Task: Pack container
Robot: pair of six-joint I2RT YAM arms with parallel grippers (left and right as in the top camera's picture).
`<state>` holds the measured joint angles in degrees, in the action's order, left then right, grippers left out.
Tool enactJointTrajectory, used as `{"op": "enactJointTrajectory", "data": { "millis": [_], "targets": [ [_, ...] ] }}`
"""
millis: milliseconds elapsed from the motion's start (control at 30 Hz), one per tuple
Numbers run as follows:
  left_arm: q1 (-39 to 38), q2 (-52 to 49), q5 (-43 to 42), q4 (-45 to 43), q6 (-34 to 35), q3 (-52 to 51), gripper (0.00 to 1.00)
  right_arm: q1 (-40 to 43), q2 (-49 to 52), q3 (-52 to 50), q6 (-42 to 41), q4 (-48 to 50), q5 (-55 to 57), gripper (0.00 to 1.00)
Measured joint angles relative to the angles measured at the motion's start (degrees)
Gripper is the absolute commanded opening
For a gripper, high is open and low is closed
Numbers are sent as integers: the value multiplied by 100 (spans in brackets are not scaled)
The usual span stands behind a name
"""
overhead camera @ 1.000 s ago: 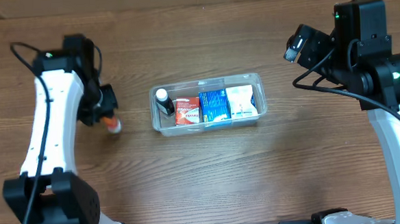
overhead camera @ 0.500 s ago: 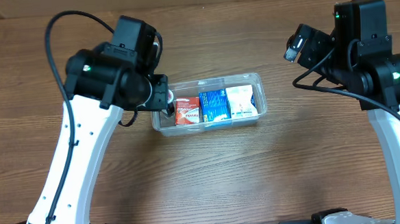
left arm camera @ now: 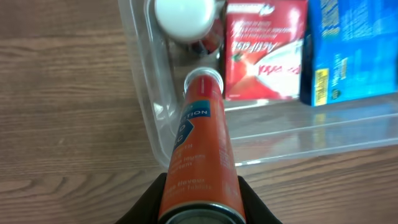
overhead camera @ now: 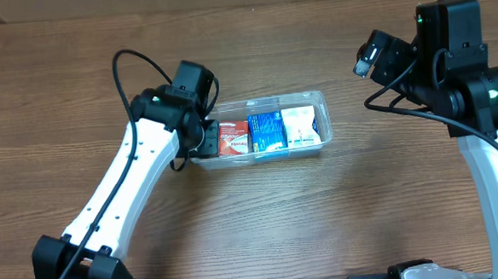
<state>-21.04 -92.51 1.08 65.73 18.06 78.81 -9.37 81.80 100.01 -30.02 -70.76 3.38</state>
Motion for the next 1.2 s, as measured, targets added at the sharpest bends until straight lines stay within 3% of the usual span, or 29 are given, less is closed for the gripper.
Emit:
{"op": "enactJointTrajectory", "data": {
  "millis": [267,467,600,700,800,900,967,1000,1033,1200],
  "targets": [
    [0,-90,9,-396,63,-271,42,0,0,0,2,0,0,100],
    [0,-153,22,-474,85,-271,44,0,0,0,2,2,0,100],
    [0,-155,17,-396,111,-260,53,0,0,0,2,0,0,100],
    [0,-205,-26,358,109,240,54,0,0,0,4,-4,2,100],
    [15,-247,31,1541,129,1554,53,0,0,0,2,-2,-2,100],
    [332,-120,308,2024,219,2404,53,0,0,0,0,-2,-4,100],
    [944,133,474,2017,297,2485,62,0,0,0,2,0,0,100],
    [1307,295,535,2000,313,2485,77,0,0,0,0,-2,-2,100],
    [1727,498,588,1961,315,2485,100,0,0,0,2,0,0,100],
    [2695,1019,667,2291,321,2551,100,0,0,0,2,-2,-2,100]
  ]
}}
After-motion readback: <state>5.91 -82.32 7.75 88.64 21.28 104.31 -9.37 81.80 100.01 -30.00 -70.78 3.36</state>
